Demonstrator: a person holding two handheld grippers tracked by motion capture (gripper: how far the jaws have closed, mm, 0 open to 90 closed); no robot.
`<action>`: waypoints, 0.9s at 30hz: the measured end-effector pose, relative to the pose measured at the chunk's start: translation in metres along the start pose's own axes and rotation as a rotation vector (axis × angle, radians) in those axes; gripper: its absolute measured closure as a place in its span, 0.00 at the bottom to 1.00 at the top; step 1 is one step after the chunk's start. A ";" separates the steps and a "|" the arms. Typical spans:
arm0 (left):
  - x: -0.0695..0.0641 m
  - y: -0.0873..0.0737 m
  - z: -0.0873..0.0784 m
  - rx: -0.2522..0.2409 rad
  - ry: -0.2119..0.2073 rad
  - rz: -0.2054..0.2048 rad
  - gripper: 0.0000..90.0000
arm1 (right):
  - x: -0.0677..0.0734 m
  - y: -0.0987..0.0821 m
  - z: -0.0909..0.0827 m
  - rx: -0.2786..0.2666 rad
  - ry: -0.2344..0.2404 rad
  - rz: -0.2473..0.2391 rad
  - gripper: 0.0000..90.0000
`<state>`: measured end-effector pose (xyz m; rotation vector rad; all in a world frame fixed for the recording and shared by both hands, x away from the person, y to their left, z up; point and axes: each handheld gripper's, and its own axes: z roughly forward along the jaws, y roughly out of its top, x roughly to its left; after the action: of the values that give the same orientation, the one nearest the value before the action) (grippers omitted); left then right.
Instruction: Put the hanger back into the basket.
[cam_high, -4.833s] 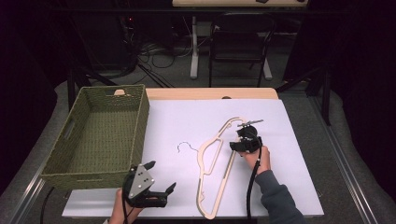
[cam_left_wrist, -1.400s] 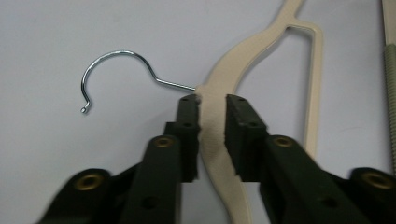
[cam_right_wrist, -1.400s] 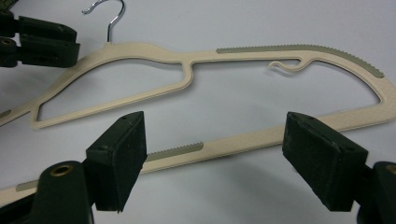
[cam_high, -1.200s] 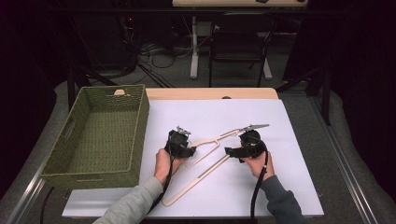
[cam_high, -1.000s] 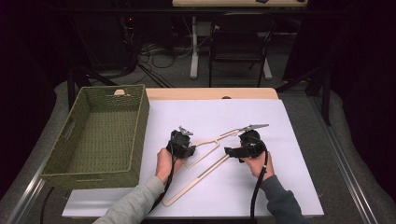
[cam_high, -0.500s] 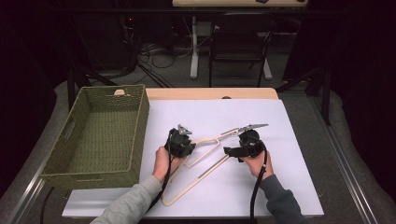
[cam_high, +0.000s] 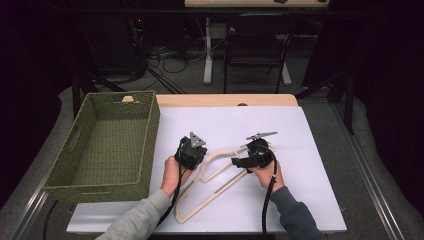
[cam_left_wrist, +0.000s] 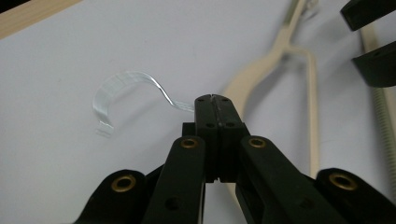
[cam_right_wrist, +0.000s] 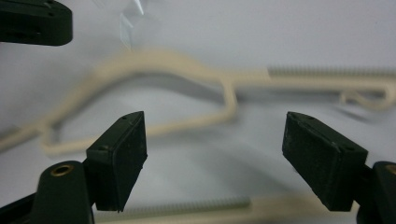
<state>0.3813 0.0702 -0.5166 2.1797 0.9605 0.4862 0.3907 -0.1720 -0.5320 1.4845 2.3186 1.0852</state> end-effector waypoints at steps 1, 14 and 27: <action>-0.002 0.000 0.000 0.008 0.002 0.010 1.00 | 0.000 0.000 0.002 0.005 0.003 0.007 0.24; 0.000 -0.009 0.042 0.137 -0.085 -0.065 0.63 | -0.001 -0.001 0.006 0.014 -0.008 0.001 0.25; -0.001 -0.008 0.040 0.127 -0.093 -0.031 0.80 | -0.002 -0.001 0.006 0.017 -0.006 0.008 0.25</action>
<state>0.4003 0.0555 -0.5501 2.2752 0.9967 0.3132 0.3939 -0.1713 -0.5373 1.5018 2.3262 1.0640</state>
